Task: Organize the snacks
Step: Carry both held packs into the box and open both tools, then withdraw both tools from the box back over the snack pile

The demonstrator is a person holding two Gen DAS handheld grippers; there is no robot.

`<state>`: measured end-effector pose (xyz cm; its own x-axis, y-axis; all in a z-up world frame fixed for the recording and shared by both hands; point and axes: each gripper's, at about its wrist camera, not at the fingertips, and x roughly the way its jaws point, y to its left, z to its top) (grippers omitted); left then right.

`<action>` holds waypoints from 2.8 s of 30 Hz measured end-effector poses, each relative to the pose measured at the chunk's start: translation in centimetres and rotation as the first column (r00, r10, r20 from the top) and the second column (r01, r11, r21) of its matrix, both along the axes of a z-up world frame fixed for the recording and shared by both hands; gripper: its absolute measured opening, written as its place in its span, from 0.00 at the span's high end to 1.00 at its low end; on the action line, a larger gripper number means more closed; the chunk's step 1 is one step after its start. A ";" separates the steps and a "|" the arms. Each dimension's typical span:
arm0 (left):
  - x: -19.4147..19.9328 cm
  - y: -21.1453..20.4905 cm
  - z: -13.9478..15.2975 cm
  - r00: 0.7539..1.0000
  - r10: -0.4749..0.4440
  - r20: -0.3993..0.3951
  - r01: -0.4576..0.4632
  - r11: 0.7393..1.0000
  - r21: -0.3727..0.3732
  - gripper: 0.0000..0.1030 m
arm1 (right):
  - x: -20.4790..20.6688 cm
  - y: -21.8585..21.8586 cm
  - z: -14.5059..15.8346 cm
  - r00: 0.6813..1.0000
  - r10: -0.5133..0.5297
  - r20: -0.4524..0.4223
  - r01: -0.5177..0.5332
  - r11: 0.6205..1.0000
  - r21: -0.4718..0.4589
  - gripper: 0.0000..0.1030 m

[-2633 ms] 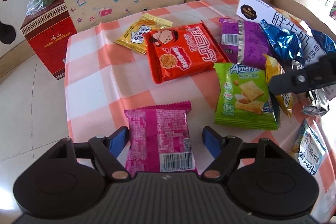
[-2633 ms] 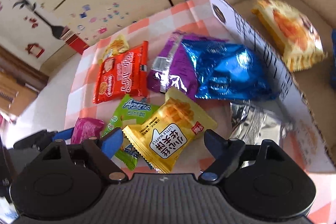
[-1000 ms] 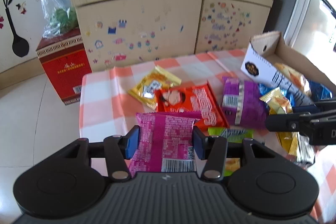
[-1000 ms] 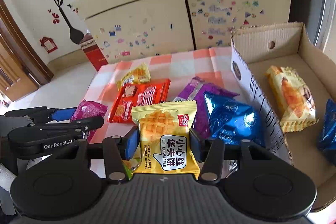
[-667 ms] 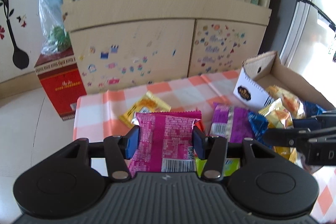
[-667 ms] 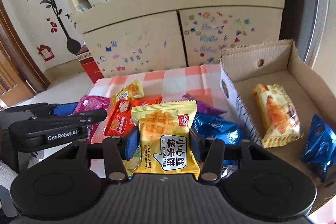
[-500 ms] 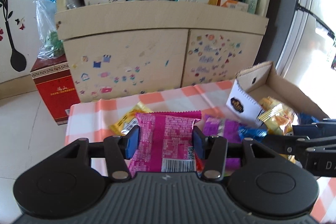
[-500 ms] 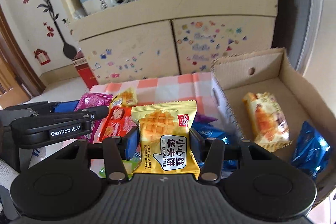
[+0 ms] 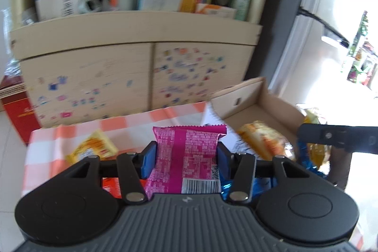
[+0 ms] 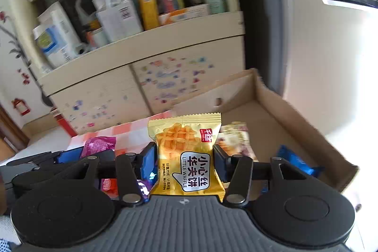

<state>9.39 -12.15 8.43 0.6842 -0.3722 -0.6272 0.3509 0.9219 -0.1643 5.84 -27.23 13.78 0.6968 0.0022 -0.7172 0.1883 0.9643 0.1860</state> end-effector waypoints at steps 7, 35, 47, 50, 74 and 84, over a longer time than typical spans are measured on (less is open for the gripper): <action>-0.2 -4.2 0.4 0.994 -0.107 0.004 0.107 0.992 -0.059 0.50 | -1.1 -3.3 0.5 0.992 -0.128 0.004 0.128 0.992 0.014 0.44; -1.3 -9.8 -0.1 0.969 -0.240 -0.053 0.236 0.969 -0.071 0.22 | -2.5 -7.5 0.7 0.948 -0.318 -0.005 0.317 0.945 0.080 0.21; -2.4 -1.9 0.1 0.983 -0.158 -0.089 0.162 0.986 0.046 0.18 | -1.4 -4.7 -0.4 0.981 -0.189 -0.052 0.192 0.979 0.070 0.15; -2.3 0.0 -0.4 0.989 -0.109 -0.096 0.114 0.992 0.054 0.18 | -1.7 -3.7 -0.7 0.987 -0.148 -0.062 0.153 0.985 0.077 0.15; -1.2 2.4 -6.5 0.965 -0.055 -0.256 0.096 0.984 0.153 0.18 | -5.4 1.9 -3.8 0.977 -0.019 -0.211 0.060 0.980 0.189 0.12; -0.6 2.6 -7.9 0.962 -0.038 -0.271 0.083 0.984 0.158 0.18 | -4.7 3.4 -6.0 0.957 -0.023 -0.291 0.079 0.980 0.183 0.12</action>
<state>8.77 -9.56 0.49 0.4632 -0.2824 -0.8401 0.3715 0.9225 -0.1052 1.15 -23.85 7.77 0.4655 0.1282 -0.8757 0.3084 0.9039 0.2963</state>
